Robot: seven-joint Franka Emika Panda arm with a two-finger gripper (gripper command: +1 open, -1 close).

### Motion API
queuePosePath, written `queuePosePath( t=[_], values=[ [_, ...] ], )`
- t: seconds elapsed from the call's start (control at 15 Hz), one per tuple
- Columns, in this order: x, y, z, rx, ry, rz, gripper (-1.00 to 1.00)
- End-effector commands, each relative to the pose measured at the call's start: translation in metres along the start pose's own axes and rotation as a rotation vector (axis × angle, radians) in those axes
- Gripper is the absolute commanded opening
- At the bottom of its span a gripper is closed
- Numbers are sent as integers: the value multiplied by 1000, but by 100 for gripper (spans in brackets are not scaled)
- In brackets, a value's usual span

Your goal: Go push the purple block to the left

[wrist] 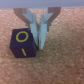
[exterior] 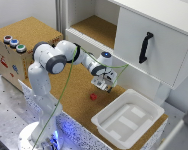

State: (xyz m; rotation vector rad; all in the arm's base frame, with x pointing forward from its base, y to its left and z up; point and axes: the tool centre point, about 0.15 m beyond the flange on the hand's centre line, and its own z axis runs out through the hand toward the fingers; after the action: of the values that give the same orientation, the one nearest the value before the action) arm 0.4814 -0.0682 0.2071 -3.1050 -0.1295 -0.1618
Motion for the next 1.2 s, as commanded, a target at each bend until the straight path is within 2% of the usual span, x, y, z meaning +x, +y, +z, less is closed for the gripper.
queuePosePath(
  t=[0.0, 0.67, 0.87, 1.13],
  values=[
    [20, -40, 6, 25, -88, 20, -100],
    [26, -115, 7, 46, -98, 22, -100],
    [26, -129, 11, 40, -120, 0, -100],
    [22, -121, 1, 13, -85, 52, -100]
  ],
)
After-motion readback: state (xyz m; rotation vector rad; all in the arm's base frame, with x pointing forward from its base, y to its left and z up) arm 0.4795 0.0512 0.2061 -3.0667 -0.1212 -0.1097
